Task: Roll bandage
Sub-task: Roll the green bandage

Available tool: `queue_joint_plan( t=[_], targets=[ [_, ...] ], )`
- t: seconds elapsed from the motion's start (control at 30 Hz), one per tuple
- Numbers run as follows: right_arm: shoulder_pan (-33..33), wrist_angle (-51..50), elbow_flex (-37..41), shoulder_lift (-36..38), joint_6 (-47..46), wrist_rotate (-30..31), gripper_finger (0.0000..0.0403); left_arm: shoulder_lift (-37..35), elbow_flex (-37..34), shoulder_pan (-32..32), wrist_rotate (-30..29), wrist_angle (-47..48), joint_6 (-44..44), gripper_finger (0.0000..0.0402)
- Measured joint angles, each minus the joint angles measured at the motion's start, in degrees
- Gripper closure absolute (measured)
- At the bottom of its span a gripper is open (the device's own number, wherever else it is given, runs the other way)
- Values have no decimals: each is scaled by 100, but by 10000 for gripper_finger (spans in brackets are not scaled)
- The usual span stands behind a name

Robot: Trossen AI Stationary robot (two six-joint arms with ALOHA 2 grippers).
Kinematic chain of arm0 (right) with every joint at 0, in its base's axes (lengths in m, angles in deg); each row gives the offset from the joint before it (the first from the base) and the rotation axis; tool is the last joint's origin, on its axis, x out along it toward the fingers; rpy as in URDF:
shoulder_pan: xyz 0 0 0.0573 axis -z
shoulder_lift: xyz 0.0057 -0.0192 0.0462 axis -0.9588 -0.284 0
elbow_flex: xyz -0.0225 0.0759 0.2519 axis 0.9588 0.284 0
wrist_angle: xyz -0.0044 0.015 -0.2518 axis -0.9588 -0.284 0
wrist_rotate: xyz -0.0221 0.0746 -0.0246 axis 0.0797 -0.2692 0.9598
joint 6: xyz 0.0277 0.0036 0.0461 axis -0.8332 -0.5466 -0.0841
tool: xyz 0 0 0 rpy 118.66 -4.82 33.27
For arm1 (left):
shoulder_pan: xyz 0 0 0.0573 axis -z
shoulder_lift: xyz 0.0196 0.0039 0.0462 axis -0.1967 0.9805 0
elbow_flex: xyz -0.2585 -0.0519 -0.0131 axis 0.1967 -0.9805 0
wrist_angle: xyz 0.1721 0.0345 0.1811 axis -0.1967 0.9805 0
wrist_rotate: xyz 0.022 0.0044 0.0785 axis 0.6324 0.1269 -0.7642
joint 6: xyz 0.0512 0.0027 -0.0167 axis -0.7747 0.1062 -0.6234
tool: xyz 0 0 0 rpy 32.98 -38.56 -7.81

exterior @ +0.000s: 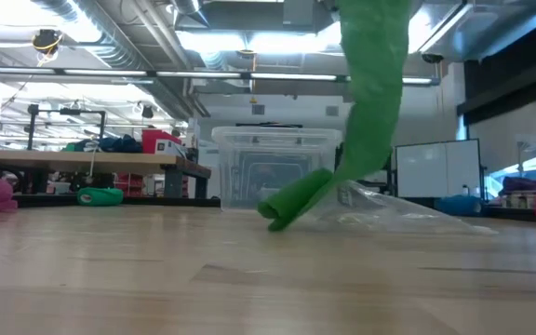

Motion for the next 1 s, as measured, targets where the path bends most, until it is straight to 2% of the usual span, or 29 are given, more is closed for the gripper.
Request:
queue_joint_plan(
  t=[0.17,0.27,0.37,0.53,0.63,0.67,0.87,1.0],
  targets=[
    [0,1315,490,-95,188,-411,138,-7,0,-32,-203,-7,-1,391],
    [0,1745,663,-110,409,-146,169,-7,0,-51,-219,-13,-51,391],
    [4,2079,786,-166,580,138,216,-7,0,-76,-221,-114,-179,391],
    [7,2162,809,-305,887,221,311,-9,0,-74,-221,-295,-439,391],
    [7,2127,809,-306,1224,506,381,-14,0,-73,-221,-335,-286,391],
    [7,2099,809,-285,1378,667,391,-43,12,-47,-219,-292,-165,391],
    [7,1635,597,98,2128,1800,398,-292,190,228,127,495,21,391],
    [103,1540,583,280,2375,2059,399,-331,201,507,194,419,-371,391]
  ],
)
